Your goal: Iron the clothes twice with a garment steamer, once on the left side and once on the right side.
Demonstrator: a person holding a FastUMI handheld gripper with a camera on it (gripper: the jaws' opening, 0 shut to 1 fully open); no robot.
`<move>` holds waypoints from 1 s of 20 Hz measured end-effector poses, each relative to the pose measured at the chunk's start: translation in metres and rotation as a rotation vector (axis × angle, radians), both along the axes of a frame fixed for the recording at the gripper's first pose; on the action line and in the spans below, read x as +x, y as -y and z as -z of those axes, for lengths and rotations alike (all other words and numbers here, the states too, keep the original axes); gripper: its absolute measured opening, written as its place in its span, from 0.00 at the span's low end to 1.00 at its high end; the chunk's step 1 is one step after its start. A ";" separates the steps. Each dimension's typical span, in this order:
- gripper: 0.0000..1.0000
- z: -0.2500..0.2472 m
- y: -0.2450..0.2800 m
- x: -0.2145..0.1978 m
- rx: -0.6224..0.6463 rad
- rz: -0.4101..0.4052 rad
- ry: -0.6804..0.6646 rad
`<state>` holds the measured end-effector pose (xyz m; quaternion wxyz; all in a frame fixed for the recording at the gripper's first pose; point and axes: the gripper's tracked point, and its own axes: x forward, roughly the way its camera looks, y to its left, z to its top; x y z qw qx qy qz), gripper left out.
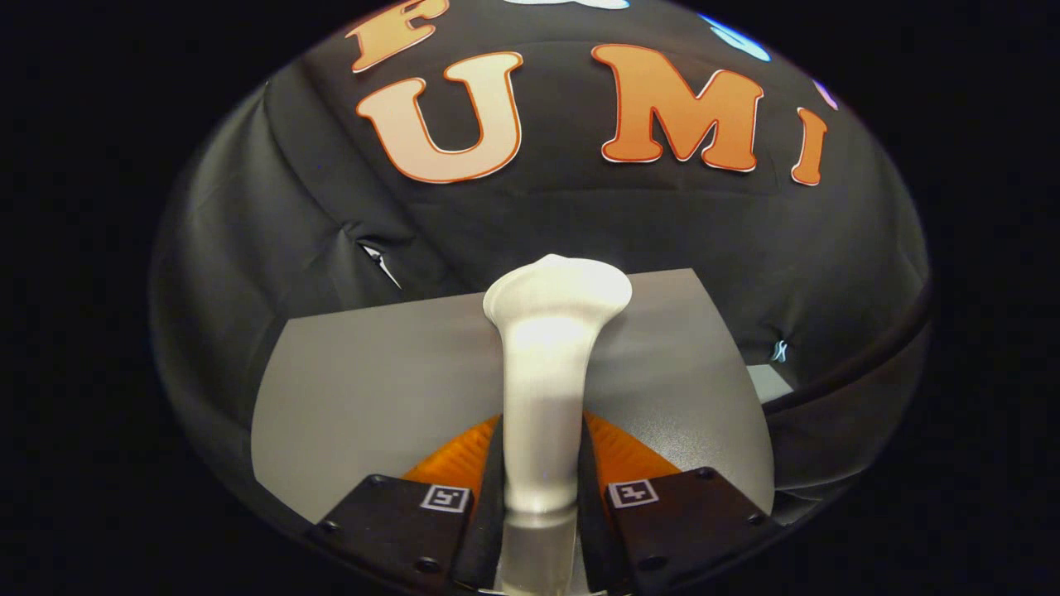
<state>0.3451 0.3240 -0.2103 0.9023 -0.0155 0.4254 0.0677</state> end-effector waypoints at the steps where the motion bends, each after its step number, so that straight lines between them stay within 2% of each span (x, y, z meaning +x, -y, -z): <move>1: 0.45 -0.003 -0.001 -0.002 0.020 0.005 0.012; 4: 0.37 -0.025 -0.004 -0.006 0.048 -0.022 0.107; 11: 0.37 -0.066 0.000 -0.048 0.060 -0.079 0.197; 20: 0.36 -0.155 0.020 -0.122 0.148 -0.159 0.483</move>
